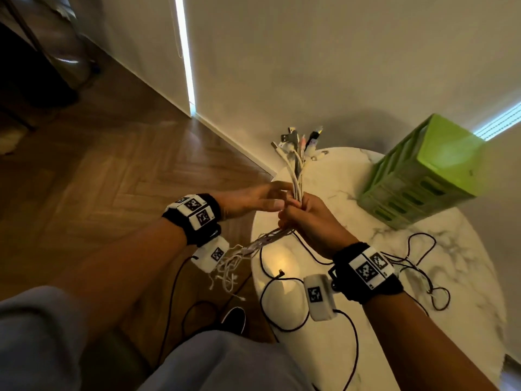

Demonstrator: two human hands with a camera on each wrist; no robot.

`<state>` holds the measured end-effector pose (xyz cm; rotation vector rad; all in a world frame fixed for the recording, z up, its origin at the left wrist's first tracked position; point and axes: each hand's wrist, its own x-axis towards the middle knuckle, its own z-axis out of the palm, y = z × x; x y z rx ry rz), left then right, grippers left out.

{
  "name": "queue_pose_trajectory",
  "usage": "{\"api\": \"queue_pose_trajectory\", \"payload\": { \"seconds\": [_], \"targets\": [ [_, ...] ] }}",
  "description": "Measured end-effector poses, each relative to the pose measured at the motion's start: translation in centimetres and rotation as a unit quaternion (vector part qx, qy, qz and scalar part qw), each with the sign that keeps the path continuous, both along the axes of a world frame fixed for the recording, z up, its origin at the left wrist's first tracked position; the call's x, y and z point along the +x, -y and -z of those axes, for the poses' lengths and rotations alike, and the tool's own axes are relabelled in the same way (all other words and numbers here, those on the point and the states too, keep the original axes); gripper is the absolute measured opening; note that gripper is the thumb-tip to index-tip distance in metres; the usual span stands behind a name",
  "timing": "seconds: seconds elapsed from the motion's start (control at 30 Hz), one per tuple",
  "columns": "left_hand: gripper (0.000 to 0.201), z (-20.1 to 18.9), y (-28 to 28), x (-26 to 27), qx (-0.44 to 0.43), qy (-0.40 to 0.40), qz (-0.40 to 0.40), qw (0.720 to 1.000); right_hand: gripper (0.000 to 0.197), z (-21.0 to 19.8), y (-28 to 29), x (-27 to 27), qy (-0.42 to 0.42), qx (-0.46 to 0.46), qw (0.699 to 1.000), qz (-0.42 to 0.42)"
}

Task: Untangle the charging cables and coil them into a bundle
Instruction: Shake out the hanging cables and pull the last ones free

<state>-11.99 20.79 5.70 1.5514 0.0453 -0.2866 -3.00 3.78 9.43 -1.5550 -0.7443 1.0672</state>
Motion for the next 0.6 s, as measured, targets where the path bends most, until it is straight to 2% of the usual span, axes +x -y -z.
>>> {"api": "queue_pose_trajectory", "payload": {
  "seconds": [0.07,0.13,0.17,0.23,0.33,0.4,0.43,0.5,0.6],
  "targets": [
    [0.085,-1.7,1.4,1.2,0.005,0.05,0.002,0.999,0.017,0.4,0.6,-0.3,-0.017,-0.006,1.0,-0.021],
    [0.056,-3.1,2.9,2.7,0.055,0.079,-0.026,0.995,0.03,0.9,1.6,-0.5,-0.038,-0.002,0.999,-0.034],
    [0.048,-3.9,3.7,3.4,0.084,0.084,-0.04,0.992,0.033,1.3,2.2,-0.4,-0.052,0.008,0.998,-0.023],
    [0.046,-5.1,5.3,4.4,0.141,0.079,-0.044,0.986,0.032,2.3,3.2,-0.1,-0.081,0.031,0.996,0.018],
    [0.043,-6.4,8.1,5.6,0.23,0.078,0.044,0.969,0.02,3.8,5.2,0.7,-0.08,0.039,0.994,0.071],
    [0.044,-6.9,9.5,6.0,0.241,0.086,0.107,0.961,0.01,4.5,5.8,1.1,-0.05,0.003,0.998,0.048],
    [0.045,-6.9,10.3,6.3,0.237,0.089,0.126,0.959,0.011,4.9,6.0,1.2,-0.029,-0.025,0.999,0.029],
    [0.051,-6.8,11.3,6.9,0.218,0.069,0.125,0.965,0.026,5.7,6.0,1.2,0.017,-0.057,0.998,0.011],
    [0.059,-5.8,11.6,7.5,0.179,0.024,0.049,0.982,0.022,7.3,5.6,1.5,0.091,-0.056,0.991,0.077]
  ]
}}
